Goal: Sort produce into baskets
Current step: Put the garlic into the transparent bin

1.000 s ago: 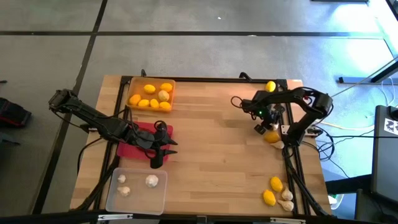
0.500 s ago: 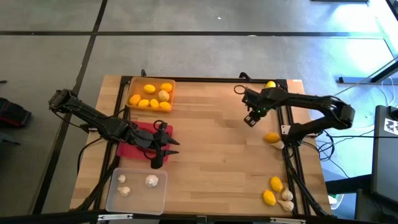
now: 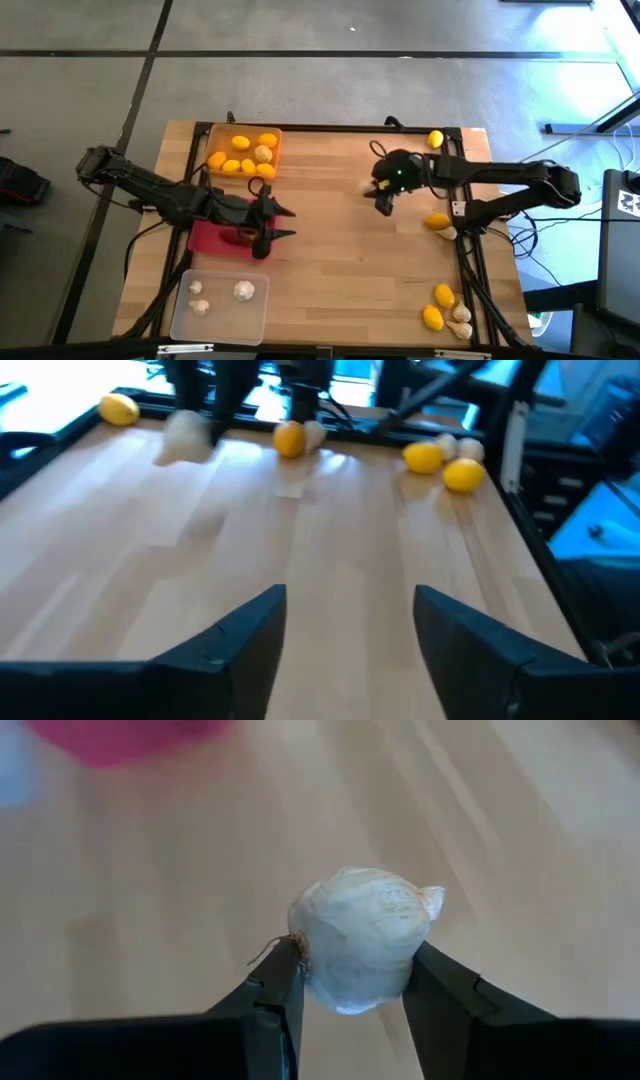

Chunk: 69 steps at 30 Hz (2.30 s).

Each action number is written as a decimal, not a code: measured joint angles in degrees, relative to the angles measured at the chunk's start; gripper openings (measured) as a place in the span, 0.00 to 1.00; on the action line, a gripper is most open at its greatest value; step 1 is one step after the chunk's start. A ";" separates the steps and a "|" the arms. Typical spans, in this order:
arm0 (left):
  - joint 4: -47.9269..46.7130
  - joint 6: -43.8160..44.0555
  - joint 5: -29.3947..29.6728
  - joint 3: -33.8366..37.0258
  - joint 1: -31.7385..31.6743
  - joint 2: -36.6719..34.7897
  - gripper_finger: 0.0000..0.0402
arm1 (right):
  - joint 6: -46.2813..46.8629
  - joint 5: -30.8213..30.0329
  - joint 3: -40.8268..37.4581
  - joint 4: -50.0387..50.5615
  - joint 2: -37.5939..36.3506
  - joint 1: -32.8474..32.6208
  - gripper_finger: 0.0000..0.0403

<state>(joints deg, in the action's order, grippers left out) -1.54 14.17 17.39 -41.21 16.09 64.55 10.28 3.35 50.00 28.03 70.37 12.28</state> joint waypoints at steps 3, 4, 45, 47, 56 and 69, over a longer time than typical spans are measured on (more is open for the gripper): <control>1.80 0.25 0.02 0.00 -2.16 0.00 0.61 | -4.06 0.26 0.00 -7.02 0.00 -3.12 0.31; 2.44 0.29 0.02 0.00 -2.84 0.00 0.62 | -5.56 0.25 0.00 -9.38 0.00 -4.03 0.31; 50.50 8.44 -2.71 0.00 -10.00 22.43 0.65 | -45.24 -23.72 -0.04 -47.91 10.22 -24.62 0.31; 50.49 8.02 -2.67 0.00 -10.02 22.51 0.65 | -45.22 -23.69 -0.04 -47.87 10.32 -24.62 0.31; 50.58 7.09 -3.19 0.00 -10.15 22.47 0.46 | -40.45 -23.32 -0.04 -48.23 10.36 -24.64 0.31; 44.35 -1.66 -2.91 0.00 -8.90 19.13 0.44 | -30.97 -24.21 0.04 -41.27 6.38 -24.75 0.62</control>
<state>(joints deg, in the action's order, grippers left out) 42.81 12.51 14.48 -41.21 7.19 83.69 -20.68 -20.86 50.04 -13.25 76.75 -12.47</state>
